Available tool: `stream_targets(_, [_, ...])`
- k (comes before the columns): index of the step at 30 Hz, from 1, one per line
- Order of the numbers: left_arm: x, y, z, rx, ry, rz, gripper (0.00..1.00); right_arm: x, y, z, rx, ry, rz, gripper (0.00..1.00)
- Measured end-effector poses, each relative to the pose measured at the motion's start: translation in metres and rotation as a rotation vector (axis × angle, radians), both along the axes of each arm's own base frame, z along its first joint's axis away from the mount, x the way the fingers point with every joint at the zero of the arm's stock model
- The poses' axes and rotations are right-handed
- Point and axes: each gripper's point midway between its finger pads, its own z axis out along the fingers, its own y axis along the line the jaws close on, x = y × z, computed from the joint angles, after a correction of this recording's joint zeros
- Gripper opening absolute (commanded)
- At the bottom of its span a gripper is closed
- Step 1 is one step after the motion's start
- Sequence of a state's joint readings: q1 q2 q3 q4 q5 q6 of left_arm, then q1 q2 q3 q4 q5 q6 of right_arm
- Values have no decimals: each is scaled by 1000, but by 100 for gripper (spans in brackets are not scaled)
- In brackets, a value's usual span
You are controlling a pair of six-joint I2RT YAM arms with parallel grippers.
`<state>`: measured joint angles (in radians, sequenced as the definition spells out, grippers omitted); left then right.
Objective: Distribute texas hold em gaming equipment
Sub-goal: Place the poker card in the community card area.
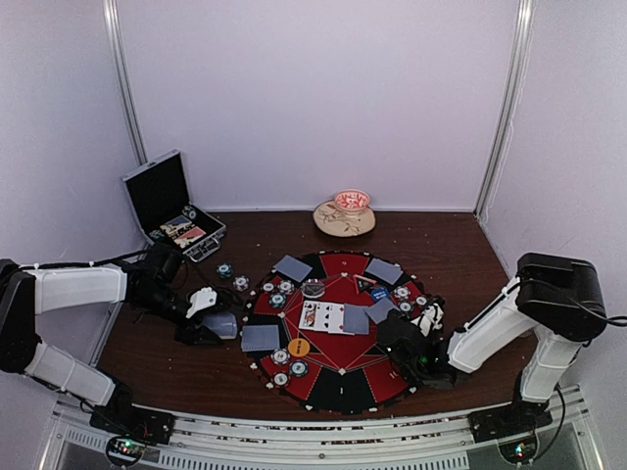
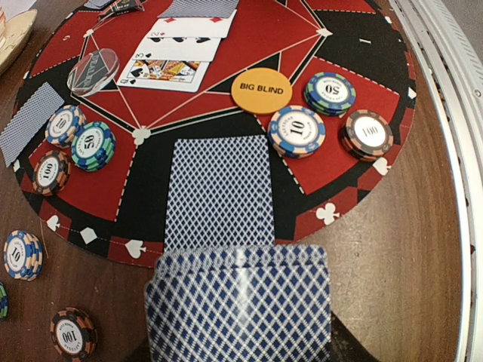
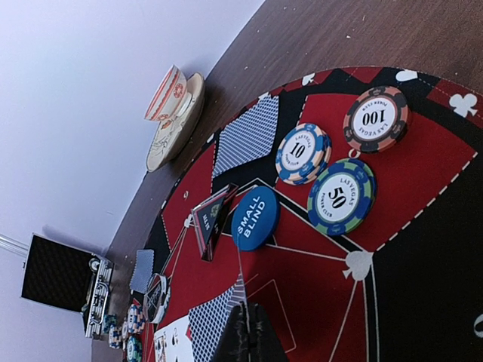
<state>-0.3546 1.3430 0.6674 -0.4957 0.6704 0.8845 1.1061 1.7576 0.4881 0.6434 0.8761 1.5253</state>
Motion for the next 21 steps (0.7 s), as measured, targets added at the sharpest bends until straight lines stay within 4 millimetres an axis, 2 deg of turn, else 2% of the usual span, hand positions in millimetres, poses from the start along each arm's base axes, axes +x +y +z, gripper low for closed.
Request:
stream_targets(5, [0, 0, 0, 0, 0, 0, 53, 2, 0, -4, 4, 8, -2, 8])
stream_targets(11, [0, 0, 0, 0, 0, 0, 53, 2, 5, -9, 14, 20, 12, 22])
stream_targets(21, [0, 0, 0, 0, 0, 0, 53, -3, 13, -16, 29, 57, 64, 37])
